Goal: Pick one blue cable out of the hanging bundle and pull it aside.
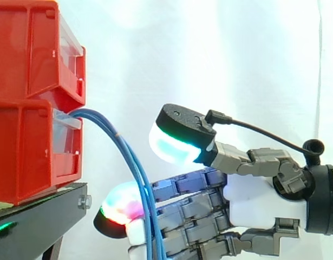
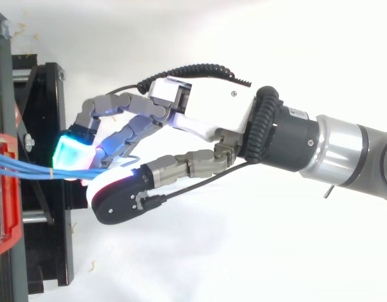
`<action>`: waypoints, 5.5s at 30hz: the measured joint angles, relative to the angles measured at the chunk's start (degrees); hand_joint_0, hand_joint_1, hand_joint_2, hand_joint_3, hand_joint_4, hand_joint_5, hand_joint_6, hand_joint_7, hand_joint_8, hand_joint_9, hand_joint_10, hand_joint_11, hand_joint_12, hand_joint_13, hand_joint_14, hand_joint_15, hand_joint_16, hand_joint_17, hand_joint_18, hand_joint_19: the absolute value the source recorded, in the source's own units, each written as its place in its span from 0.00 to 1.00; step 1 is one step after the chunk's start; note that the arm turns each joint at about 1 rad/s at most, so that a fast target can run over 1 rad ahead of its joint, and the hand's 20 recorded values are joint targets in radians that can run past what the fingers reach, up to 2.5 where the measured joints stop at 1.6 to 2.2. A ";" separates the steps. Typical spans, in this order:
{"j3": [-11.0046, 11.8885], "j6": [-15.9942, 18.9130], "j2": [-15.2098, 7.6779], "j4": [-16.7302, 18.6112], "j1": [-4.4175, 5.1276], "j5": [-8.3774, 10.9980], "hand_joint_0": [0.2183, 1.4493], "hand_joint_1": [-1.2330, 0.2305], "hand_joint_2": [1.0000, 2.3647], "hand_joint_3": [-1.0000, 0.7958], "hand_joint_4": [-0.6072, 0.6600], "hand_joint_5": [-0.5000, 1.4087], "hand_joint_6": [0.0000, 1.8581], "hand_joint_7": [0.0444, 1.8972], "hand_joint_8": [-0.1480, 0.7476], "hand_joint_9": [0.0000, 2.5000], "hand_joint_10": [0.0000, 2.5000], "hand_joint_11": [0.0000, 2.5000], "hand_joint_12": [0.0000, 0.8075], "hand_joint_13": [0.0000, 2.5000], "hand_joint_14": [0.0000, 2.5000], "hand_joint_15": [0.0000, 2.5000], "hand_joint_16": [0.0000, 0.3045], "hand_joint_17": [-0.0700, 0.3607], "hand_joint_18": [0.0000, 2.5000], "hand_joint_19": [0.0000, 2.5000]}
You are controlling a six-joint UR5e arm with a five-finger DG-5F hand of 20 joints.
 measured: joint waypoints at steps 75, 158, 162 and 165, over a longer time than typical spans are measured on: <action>4.60 4.31 -0.46 0.50 -0.27 -1.48 0.33 0.31 0.02 0.49 0.51 0.17 0.50 0.60 0.51 0.37 0.01 0.30 0.39 0.36 0.01 0.25 0.15 0.40 0.34 0.26; 4.46 8.07 1.54 -7.94 -1.40 -2.69 0.19 0.51 0.00 0.28 0.58 0.20 0.48 0.60 0.56 0.48 0.01 0.30 0.48 0.44 0.01 0.29 0.20 0.47 0.42 0.28; 4.45 8.07 1.55 -7.93 -1.37 -2.68 0.28 0.31 0.00 0.28 0.58 0.19 0.49 0.62 0.52 0.45 0.01 0.32 0.41 0.42 0.01 0.29 0.17 0.43 0.40 0.28; 4.44 8.07 1.56 -7.94 -1.37 -2.68 0.36 0.27 0.01 0.32 0.52 0.18 0.49 0.62 0.50 0.44 0.01 0.33 0.40 0.42 0.01 0.29 0.16 0.41 0.39 0.27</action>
